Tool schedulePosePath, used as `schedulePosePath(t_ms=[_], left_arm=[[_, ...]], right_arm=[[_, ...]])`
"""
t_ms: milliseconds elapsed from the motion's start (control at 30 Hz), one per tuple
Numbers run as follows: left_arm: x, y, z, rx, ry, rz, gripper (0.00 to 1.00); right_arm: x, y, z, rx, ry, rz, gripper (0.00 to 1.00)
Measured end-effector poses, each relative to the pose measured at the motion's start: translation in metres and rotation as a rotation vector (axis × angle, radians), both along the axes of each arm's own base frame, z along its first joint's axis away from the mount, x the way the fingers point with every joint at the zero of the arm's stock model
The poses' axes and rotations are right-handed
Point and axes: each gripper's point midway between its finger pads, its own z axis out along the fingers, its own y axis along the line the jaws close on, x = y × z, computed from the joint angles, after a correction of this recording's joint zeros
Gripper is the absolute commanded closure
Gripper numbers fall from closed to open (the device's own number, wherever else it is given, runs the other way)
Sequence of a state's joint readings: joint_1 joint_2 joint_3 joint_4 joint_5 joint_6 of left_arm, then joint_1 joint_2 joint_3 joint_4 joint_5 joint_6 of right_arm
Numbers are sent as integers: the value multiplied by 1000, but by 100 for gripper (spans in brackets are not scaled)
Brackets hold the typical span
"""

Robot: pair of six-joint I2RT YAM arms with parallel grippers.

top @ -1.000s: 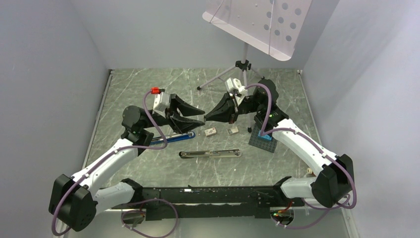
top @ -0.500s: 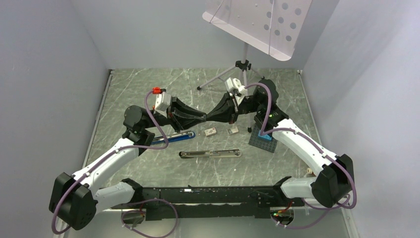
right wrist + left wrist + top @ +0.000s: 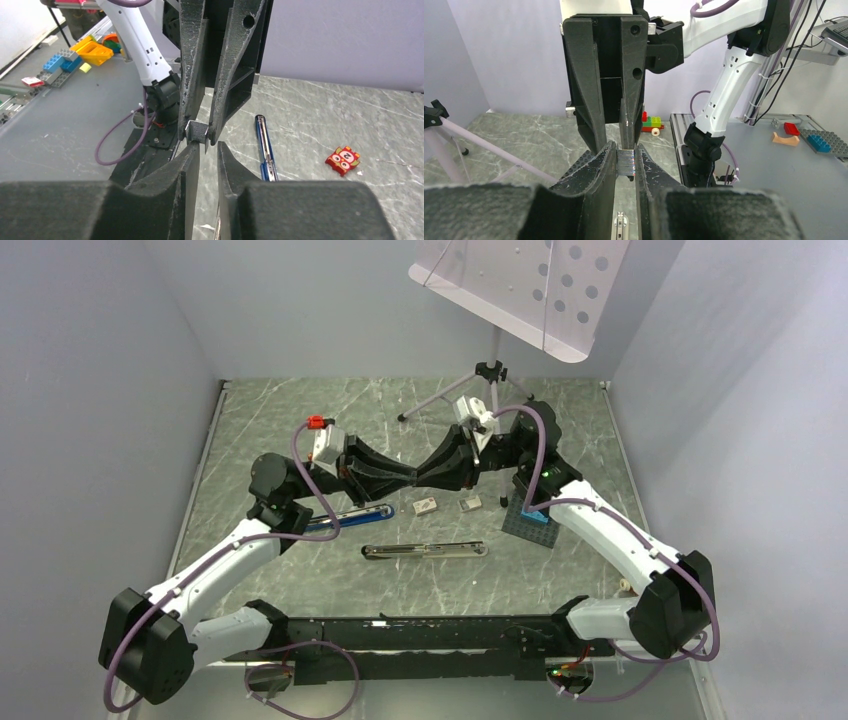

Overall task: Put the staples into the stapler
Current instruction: Adjust the staple.

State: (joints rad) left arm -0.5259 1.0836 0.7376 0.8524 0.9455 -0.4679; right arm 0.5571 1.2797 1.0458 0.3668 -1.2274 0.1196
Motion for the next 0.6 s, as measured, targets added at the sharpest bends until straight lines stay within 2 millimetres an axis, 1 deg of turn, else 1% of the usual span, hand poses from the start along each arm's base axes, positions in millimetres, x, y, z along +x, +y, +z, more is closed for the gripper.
schedulePosePath(t_ms=[33, 200, 367, 433, 500, 600], left_arm=[[0, 0, 0, -1, 0, 0, 100], [0, 2, 5, -15, -1, 5, 100], [0, 8, 10, -26, 4, 15, 100], [3, 13, 11, -24, 12, 32, 100], [9, 20, 8, 0, 43, 66, 100], [17, 26, 5, 73, 105, 114, 100]], right_arm=[[0, 0, -1, -1, 3, -3, 71], [2, 0, -7, -12, 17, -23, 70], [3, -1, -9, -16, 18, -45, 63], [5, -5, -12, -32, 20, -71, 61], [9, -12, -18, -60, 25, -108, 61], [24, -35, -35, -138, 62, -213, 60]])
